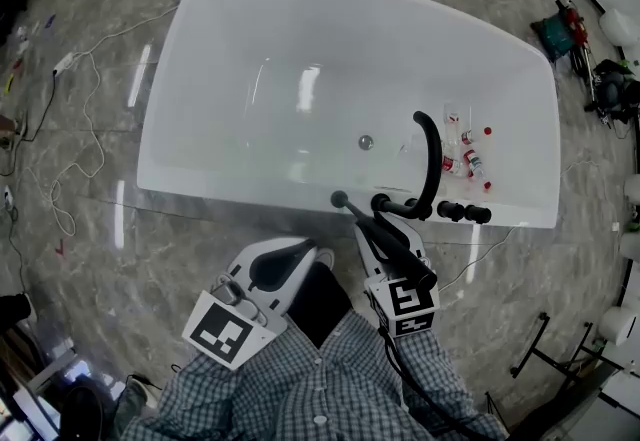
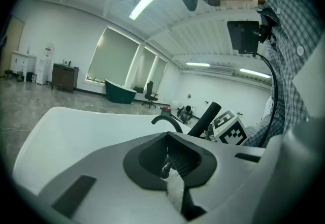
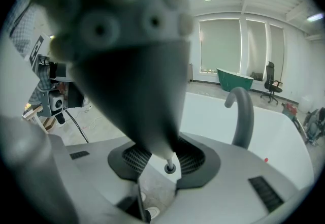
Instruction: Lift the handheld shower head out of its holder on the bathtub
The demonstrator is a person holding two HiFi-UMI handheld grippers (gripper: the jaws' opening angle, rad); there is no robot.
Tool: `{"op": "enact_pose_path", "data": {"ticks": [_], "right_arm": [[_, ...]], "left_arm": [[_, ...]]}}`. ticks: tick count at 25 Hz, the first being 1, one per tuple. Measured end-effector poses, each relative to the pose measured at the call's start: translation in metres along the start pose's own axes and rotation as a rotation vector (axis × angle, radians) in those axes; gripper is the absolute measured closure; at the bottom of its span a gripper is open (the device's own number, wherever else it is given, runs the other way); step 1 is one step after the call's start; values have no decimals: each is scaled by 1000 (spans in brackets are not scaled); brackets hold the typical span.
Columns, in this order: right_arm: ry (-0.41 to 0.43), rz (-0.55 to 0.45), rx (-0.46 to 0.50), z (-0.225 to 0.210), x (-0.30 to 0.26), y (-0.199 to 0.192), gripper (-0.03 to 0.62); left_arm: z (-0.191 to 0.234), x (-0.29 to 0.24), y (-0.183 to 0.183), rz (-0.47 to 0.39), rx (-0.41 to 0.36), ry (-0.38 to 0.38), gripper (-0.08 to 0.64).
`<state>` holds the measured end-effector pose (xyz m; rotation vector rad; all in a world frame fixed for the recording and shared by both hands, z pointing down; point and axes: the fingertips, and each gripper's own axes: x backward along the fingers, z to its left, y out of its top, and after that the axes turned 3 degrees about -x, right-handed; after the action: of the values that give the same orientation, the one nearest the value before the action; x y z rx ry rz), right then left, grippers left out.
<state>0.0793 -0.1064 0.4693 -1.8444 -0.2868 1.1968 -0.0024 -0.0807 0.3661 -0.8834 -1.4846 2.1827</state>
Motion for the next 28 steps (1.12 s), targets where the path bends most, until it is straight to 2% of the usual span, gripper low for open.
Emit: {"op": "enact_pose_path", "data": {"ticks": [17,28], "right_arm": [[-24,-65,26,8,49,51,457],[-39,-126,69,16,81,93,457]], "left_arm": [[-19,10,48,-70,-65,-38,554],[-28,12,86,-117,-167,-62,554]]}}
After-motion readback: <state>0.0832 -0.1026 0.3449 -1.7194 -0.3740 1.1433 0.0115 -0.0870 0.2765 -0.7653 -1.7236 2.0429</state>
